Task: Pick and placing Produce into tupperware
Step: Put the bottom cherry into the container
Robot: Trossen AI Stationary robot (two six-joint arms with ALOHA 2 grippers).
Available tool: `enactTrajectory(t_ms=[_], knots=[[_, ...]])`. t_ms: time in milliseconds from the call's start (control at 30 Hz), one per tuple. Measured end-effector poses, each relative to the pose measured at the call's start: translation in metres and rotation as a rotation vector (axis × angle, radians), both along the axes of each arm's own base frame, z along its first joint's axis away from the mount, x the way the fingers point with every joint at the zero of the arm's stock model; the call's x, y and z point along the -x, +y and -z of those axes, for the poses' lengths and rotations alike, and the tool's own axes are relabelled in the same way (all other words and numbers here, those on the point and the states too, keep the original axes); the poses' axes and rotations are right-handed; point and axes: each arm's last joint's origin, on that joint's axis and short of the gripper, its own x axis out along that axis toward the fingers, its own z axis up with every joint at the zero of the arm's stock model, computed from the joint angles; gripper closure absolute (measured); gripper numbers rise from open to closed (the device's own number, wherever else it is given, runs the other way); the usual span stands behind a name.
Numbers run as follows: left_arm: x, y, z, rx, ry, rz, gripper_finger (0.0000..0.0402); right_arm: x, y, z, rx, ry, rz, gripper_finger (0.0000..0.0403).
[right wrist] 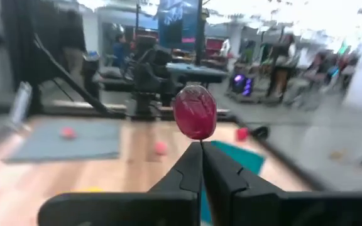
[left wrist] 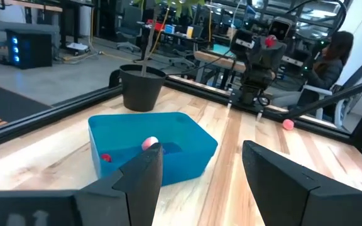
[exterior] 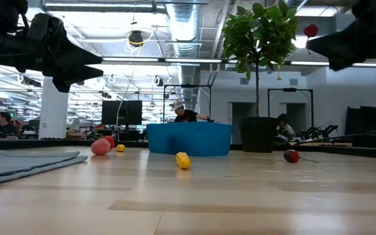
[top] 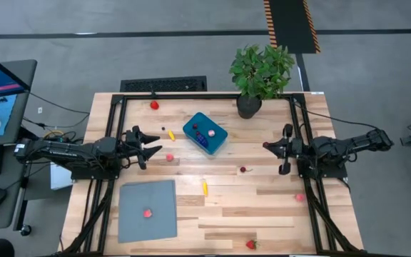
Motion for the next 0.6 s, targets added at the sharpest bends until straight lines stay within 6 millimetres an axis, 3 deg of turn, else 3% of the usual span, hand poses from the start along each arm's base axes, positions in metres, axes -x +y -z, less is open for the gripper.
enactTrajectory(t_ms=[233, 333, 600], knots=[[0.000, 0.000, 0.000, -0.017, 0.005, 0.000, 0.0194, -0.003, 0.000, 0.003, 0.340, 0.086, 0.028, 0.0391], [0.000, 0.000, 0.000, -0.023, 0.007, -0.002, 0.0194, -0.008, 0.001, 0.006, 0.405, 0.129, 0.044, 0.0392], [0.000, 0.001, 0.000, -0.034, 0.012, -0.032, 0.0194, -0.025, -0.002, 0.010, 0.568, 0.260, 0.308, 0.0375]])
